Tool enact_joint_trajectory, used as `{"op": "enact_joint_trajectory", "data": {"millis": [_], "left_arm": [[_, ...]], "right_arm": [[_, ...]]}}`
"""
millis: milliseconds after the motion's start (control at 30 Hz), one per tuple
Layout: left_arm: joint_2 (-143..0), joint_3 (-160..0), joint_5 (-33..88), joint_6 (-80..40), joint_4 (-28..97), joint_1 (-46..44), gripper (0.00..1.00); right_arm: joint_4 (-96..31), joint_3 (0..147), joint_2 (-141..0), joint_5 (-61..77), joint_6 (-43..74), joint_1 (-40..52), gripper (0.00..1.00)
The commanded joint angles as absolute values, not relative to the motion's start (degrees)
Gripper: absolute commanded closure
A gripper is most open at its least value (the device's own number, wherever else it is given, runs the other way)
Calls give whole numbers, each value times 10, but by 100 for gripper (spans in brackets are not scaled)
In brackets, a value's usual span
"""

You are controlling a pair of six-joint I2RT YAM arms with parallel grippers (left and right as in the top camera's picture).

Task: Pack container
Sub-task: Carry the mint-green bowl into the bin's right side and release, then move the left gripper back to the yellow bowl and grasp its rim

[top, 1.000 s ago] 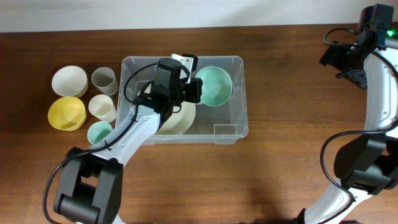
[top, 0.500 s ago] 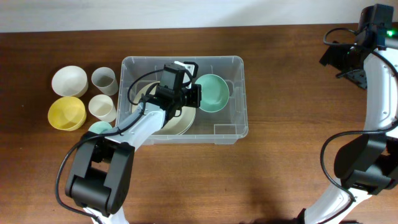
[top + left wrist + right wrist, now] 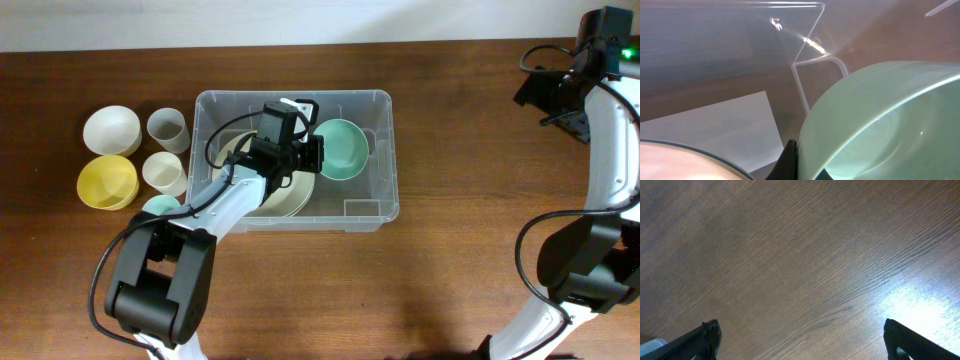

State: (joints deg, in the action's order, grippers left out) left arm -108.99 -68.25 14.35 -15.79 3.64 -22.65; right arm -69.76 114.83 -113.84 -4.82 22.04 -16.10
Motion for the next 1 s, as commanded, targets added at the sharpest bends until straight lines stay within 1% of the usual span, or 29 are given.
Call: {"op": "enact_joint_trajectory", "data": {"millis": [0, 100, 133, 200, 300, 433, 500, 633, 733, 800, 867, 967], "left_arm": [[-1090, -694, 154, -144, 35, -226, 98], [-1090, -694, 154, -131, 37, -226, 92], [-1090, -694, 154, -131, 39, -226, 89], [-1090, -694, 154, -123, 41, -226, 86], [-1090, -694, 154, -118, 43, -226, 75], [-1090, -694, 154, -116, 37, -226, 67], [-1090, -694, 154, -116, 25, -226, 61], [-1090, -696, 154, -116, 4, -226, 58], [-1089, -708, 154, -116, 5, -225, 50], [-1079, -727, 154, -116, 14, -215, 41], [-1060, -747, 154, -116, 36, -199, 38], [-1002, -787, 152, -99, 112, -154, 32]], "right_arm": [[-696, 1147, -1138, -49, 221, -162, 1], [-696, 1147, -1138, -49, 221, -162, 1], [-696, 1147, -1138, -49, 221, -162, 1], [-696, 1147, -1138, -49, 221, -162, 1], [-696, 1147, -1138, -49, 221, -162, 1], [-696, 1147, -1138, -49, 221, -162, 1], [-696, 1147, -1138, -49, 221, -162, 1], [-696, 1147, -1138, -49, 221, -162, 1], [-696, 1147, -1138, -49, 221, -162, 1], [-696, 1147, -1138, -49, 221, -162, 1], [-696, 1147, -1138, -49, 221, -162, 1], [-696, 1147, -1138, -49, 221, -162, 1]]}}
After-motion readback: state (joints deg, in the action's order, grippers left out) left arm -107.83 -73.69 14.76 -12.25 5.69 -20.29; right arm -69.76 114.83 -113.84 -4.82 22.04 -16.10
